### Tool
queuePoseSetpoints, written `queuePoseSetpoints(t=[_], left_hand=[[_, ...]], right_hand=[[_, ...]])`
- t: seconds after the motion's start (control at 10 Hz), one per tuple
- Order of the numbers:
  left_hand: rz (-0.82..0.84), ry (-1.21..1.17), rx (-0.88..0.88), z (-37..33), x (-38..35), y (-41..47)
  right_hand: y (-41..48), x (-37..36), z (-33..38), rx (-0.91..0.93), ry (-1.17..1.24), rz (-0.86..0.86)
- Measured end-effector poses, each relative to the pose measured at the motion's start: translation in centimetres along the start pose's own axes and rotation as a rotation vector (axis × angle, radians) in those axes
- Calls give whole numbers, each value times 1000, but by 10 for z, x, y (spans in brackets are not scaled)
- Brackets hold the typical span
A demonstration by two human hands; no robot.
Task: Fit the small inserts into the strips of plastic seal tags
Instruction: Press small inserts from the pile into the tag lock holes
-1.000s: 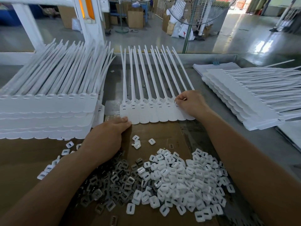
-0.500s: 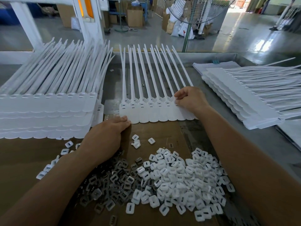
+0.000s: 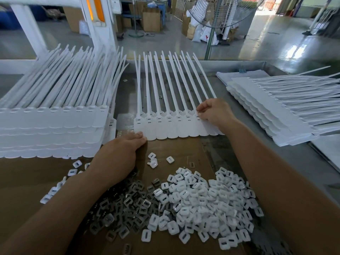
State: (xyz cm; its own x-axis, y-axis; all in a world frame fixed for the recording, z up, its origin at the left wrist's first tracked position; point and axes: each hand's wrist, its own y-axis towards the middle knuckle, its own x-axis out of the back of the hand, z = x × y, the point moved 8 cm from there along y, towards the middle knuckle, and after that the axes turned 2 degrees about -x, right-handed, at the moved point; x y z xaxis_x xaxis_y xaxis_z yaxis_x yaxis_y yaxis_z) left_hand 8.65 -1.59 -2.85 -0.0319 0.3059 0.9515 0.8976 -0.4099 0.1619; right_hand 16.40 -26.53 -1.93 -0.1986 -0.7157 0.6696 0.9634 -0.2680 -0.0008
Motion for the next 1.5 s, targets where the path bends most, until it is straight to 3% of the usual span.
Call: queuePoseSetpoints(t=[0.2, 0.4, 0.8, 1.0, 1.3, 1.4, 1.5], left_hand=[[1, 1, -3, 0, 0, 0], [11, 5, -2, 1, 0, -1], [23, 20, 6, 3, -3, 1], [17, 20, 1, 2, -3, 3], [29, 23, 2, 2, -3, 2], [30, 22, 2, 2, -3, 3], [25, 16, 9, 1, -2, 4]], right_hand=[[-11, 5, 0, 71, 60, 89], [-37, 14, 12, 176, -77, 137], [-114, -10, 19, 221, -255, 682], [-131, -36, 29, 288, -269, 823], [-129, -38, 28, 288, -296, 846], [-126, -30, 31, 313, -268, 796], [-111, -10, 34, 315, -174, 608]])
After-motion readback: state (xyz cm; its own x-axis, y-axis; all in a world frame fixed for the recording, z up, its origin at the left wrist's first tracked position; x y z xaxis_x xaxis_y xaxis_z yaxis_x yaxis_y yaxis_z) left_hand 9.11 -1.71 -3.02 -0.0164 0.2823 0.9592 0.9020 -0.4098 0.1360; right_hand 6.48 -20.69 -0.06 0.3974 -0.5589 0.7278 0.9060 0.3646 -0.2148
